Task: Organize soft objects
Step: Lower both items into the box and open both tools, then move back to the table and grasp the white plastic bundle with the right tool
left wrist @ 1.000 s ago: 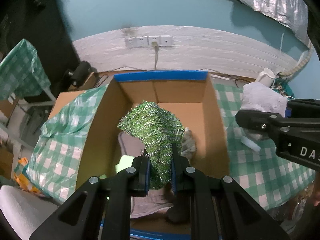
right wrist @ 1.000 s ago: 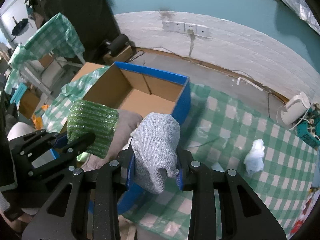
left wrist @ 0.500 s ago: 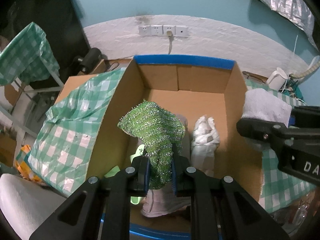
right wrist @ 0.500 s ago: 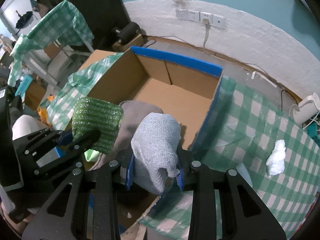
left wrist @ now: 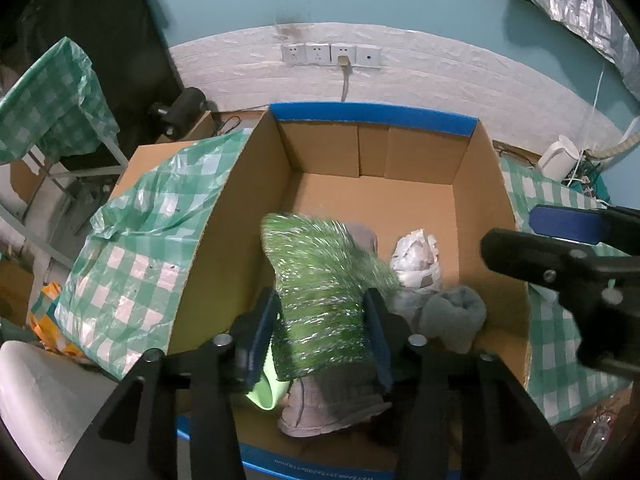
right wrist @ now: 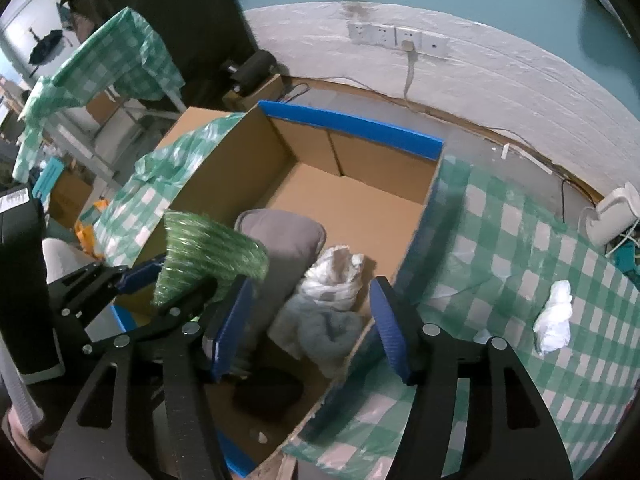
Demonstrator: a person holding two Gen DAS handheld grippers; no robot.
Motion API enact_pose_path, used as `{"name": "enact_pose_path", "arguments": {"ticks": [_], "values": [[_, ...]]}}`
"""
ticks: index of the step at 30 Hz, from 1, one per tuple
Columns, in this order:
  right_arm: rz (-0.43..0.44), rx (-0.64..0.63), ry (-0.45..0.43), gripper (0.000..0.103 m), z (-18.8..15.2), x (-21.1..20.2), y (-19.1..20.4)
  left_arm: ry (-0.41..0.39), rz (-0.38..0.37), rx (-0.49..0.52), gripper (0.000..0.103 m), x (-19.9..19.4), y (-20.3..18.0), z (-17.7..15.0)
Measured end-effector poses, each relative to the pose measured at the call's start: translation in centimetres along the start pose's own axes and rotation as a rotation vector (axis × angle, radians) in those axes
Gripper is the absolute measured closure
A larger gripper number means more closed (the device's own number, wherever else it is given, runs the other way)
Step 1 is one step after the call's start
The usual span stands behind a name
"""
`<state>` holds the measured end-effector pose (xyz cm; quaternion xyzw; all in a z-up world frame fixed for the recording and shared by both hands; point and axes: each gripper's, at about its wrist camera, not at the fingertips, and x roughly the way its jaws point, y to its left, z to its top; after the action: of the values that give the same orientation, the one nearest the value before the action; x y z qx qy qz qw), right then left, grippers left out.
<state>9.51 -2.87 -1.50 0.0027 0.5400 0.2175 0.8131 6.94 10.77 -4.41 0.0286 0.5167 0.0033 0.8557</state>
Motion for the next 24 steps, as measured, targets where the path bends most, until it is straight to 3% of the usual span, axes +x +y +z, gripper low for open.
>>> {"name": "enact_pose_path", "arguments": {"ticks": [14,24], "values": [[-0.054,0.08,-0.048,0.033,-0.8,-2.7,-3.7,-0.041,-0.026,0.017,0.046,-1.2,-2.2,0.8],[-0.104,0.17,-0.074,0.032,-2.0,-5.2,-8.9,-0.066,-0.065,0.051,0.046,-2.6,-5.8,1.7]]}}
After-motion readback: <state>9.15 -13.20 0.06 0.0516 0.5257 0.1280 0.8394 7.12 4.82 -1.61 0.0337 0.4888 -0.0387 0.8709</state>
